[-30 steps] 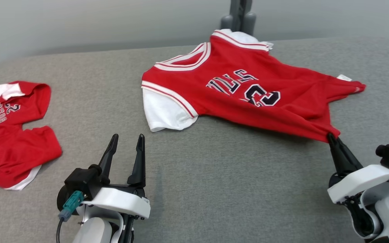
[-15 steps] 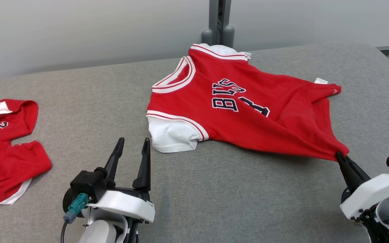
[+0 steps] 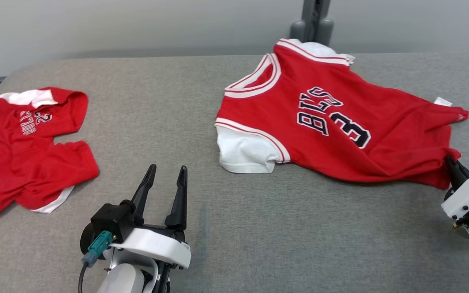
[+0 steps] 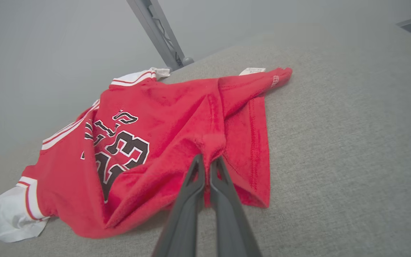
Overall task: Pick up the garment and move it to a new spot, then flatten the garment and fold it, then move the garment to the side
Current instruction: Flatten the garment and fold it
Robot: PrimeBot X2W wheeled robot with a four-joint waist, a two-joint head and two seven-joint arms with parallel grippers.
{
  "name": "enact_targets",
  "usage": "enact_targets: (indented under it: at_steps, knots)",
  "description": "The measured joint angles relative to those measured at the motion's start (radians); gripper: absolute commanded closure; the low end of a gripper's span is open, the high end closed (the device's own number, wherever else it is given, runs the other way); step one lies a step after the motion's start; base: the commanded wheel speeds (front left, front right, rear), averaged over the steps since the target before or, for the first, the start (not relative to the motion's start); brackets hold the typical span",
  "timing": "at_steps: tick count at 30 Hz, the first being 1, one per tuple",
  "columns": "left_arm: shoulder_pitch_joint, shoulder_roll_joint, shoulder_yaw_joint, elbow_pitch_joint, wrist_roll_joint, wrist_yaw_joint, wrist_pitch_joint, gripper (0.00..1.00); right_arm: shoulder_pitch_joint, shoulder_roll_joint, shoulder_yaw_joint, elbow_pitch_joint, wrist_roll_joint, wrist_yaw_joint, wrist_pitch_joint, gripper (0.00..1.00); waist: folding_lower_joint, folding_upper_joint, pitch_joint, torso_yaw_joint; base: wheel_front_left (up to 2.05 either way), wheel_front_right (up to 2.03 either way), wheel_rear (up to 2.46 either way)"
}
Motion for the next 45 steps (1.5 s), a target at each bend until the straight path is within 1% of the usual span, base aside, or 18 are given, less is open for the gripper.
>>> enact_targets:
  at_steps: [1,2,3,8,11,13,16,21,25,28,32,37,41,45]
  knots:
    - [0.000,0.001,0.000,0.001,0.000,0.000,0.000,0.00,-0.013,-0.003,-0.003,0.033,-0.004,0.000,-0.007,0.70,0.0000,0.0000,0.003,0.009,0.00,0.00,0.00]
    - [0.000,0.001,0.000,0.002,0.000,0.000,0.000,0.00,-0.025,-0.009,-0.003,0.066,-0.010,0.000,-0.013,0.55,0.0000,0.0000,0.007,0.017,0.00,0.00,0.00]
    - [0.000,0.001,0.000,0.002,0.001,0.000,0.000,0.00,-0.036,-0.016,-0.004,0.097,-0.016,0.000,-0.024,0.00,0.0000,0.0000,0.010,0.024,0.00,0.00,0.00]
    - [-0.001,0.000,0.001,0.002,0.004,-0.002,0.000,0.00,-0.096,-0.028,-0.015,0.237,-0.057,0.000,-0.106,0.00,0.0000,0.0000,0.022,0.043,0.00,0.00,0.00]
    - [-0.001,0.001,0.002,0.002,0.009,-0.001,0.000,0.00,-0.113,-0.039,0.007,0.305,-0.113,0.000,-0.151,0.00,0.0000,0.0000,0.023,0.040,0.00,0.00,0.00]
    - [-0.003,0.000,0.002,0.001,0.009,-0.001,0.000,0.00,-0.123,-0.041,0.030,0.330,-0.137,0.000,-0.183,0.00,0.0000,0.0000,0.025,0.033,0.00,0.00,0.00]
    - [-0.008,0.001,0.004,0.000,0.012,0.000,0.000,0.00,-0.141,-0.030,0.057,0.329,-0.136,0.000,-0.250,0.00,0.0000,0.0000,0.025,0.014,0.00,0.00,0.00]
    - [-0.010,0.000,0.014,0.001,0.017,0.000,0.000,0.00,-0.122,-0.007,0.126,0.250,-0.104,0.000,-0.361,0.00,0.0000,0.0000,0.021,-0.032,0.00,0.00,0.00]
    - [-0.011,0.000,0.030,0.005,0.025,-0.001,0.000,0.00,-0.062,0.005,0.188,0.145,-0.070,0.000,-0.431,0.00,0.0000,0.0000,0.017,-0.083,0.00,0.00,0.00]
    - [-0.014,0.000,0.044,0.014,0.027,-0.002,0.000,0.00,-0.010,0.017,0.209,0.061,-0.052,0.000,-0.465,0.00,0.0000,0.0000,0.016,-0.123,0.00,0.00,0.00]
    - [-0.019,0.000,0.064,0.033,0.029,-0.003,0.000,0.00,0.060,0.038,0.226,-0.052,-0.045,0.000,-0.491,0.00,0.0000,0.0000,0.016,-0.175,0.00,0.00,0.00]
    - [-0.029,0.000,0.098,0.077,0.048,-0.002,0.000,0.00,0.115,0.070,0.254,-0.150,-0.055,0.000,-0.501,0.00,0.0000,0.0000,0.023,-0.228,0.00,0.00,0.00]
    - [-0.048,0.000,0.119,0.143,0.063,0.000,0.000,0.00,0.126,0.085,0.256,-0.187,-0.059,0.000,-0.504,0.00,0.0000,0.0000,0.035,-0.263,0.00,0.00,0.00]
    - [-0.082,0.007,0.127,0.264,0.063,0.008,0.014,0.00,0.128,0.094,0.252,-0.206,-0.064,0.000,-0.508,0.00,0.0000,0.0000,0.050,-0.294,0.00,0.00,0.00]
